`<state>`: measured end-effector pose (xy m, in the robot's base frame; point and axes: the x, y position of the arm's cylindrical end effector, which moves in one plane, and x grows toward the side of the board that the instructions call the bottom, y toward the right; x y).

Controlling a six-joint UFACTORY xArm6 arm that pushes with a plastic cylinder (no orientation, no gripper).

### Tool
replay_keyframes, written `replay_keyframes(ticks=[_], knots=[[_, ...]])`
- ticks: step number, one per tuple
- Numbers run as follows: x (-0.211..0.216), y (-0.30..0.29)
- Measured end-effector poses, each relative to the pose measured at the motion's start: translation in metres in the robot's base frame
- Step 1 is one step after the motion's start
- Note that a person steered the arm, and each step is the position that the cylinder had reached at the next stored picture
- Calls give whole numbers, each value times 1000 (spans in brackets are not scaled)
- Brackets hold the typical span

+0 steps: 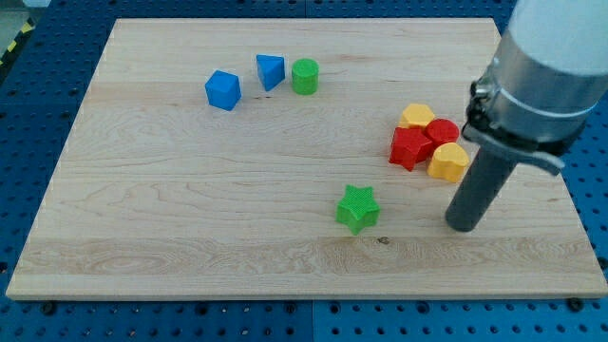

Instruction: Move the green star towards the center

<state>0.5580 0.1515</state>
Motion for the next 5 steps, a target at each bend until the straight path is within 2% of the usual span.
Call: replay_keyframes(ticks=[1,3,5], knots=[[11,-51],[-1,-78],[-16,-140]])
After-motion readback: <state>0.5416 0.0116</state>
